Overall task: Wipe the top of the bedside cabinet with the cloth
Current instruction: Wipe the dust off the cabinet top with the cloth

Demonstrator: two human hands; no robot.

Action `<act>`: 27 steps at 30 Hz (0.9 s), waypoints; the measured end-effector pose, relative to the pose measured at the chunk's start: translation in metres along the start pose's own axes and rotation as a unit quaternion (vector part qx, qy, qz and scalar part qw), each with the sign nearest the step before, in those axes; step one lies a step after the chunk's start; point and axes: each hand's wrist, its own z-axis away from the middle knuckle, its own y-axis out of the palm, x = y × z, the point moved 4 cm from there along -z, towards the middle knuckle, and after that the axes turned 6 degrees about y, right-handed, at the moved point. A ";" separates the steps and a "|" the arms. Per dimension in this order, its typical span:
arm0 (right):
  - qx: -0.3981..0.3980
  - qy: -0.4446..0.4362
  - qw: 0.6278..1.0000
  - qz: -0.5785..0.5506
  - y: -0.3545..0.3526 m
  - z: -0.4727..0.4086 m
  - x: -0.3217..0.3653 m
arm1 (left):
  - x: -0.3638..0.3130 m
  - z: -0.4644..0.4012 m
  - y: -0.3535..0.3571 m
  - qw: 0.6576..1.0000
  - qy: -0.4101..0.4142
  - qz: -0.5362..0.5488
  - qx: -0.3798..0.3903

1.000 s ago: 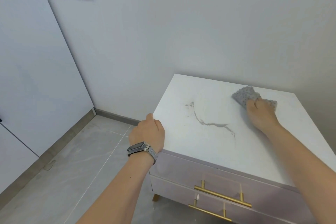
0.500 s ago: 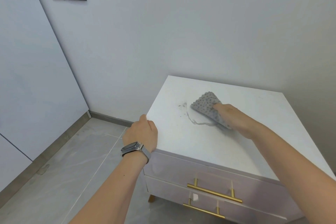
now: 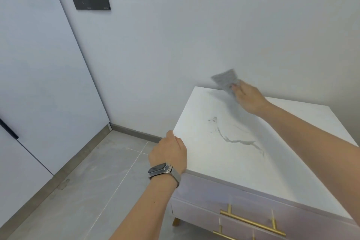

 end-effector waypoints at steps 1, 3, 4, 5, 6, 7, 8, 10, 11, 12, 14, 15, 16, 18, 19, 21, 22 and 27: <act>0.044 -0.021 0.998 0.048 0.016 -0.006 0.008 | 0.000 0.000 0.000 1.000 -0.002 0.000 0.002; 0.114 -0.038 0.988 0.097 0.045 -0.011 0.018 | 0.000 0.000 0.000 1.000 -0.005 -0.002 0.003; 0.140 -0.036 0.984 0.107 0.058 -0.011 0.022 | -0.001 0.000 0.000 1.000 -0.007 -0.005 0.002; 0.162 -0.042 0.980 0.110 0.069 -0.008 0.027 | -0.001 0.001 -0.001 1.000 -0.008 -0.006 0.000; 0.181 -0.048 0.976 0.108 0.077 -0.005 0.033 | -0.001 0.001 -0.001 1.000 -0.009 -0.007 -0.002; 0.193 -0.061 0.974 0.105 0.084 -0.002 0.038 | -0.001 0.001 -0.002 1.000 -0.009 -0.006 -0.003; 0.202 -0.064 0.973 0.097 0.086 0.001 0.043 | -0.001 0.001 -0.002 1.000 -0.009 -0.005 -0.003; 0.222 -0.035 0.971 0.082 0.085 0.006 0.045 | -0.002 0.000 -0.002 1.000 -0.006 -0.006 -0.003; 0.233 -0.020 0.969 0.082 0.082 0.007 0.042 | -0.002 0.000 -0.001 1.000 -0.005 -0.007 -0.004; 0.244 -0.006 0.966 0.081 0.079 0.009 0.038 | -0.002 0.000 -0.001 1.000 -0.003 -0.007 -0.003; 0.253 0.003 0.964 0.077 0.071 0.011 0.030 | -0.002 0.001 0.000 1.000 0.000 -0.005 -0.003; 0.250 0.002 0.965 0.076 0.066 0.014 0.024 | -0.002 0.001 0.000 1.000 0.000 -0.003 -0.003; 0.245 -0.001 0.966 0.077 0.060 0.017 0.019 | -0.002 0.001 0.000 1.000 -0.001 0.000 -0.003; 0.230 -0.007 0.971 0.069 0.048 0.027 0.009 | -0.002 0.001 -0.001 1.000 -0.003 0.005 -0.002; 0.223 -0.006 0.973 0.065 0.042 0.033 0.004 | -0.002 0.001 -0.002 1.000 -0.003 0.006 0.000; 0.215 -0.009 0.975 0.057 0.029 0.045 -0.005 | -0.002 0.002 -0.003 1.000 -0.005 0.008 0.003; 0.216 -0.010 0.975 0.053 0.022 0.052 -0.010 | -0.002 0.002 -0.003 1.000 -0.006 0.009 0.006; 0.208 -0.022 0.977 0.044 -0.010 0.079 -0.030 | -0.003 0.003 -0.005 1.000 -0.007 0.015 0.011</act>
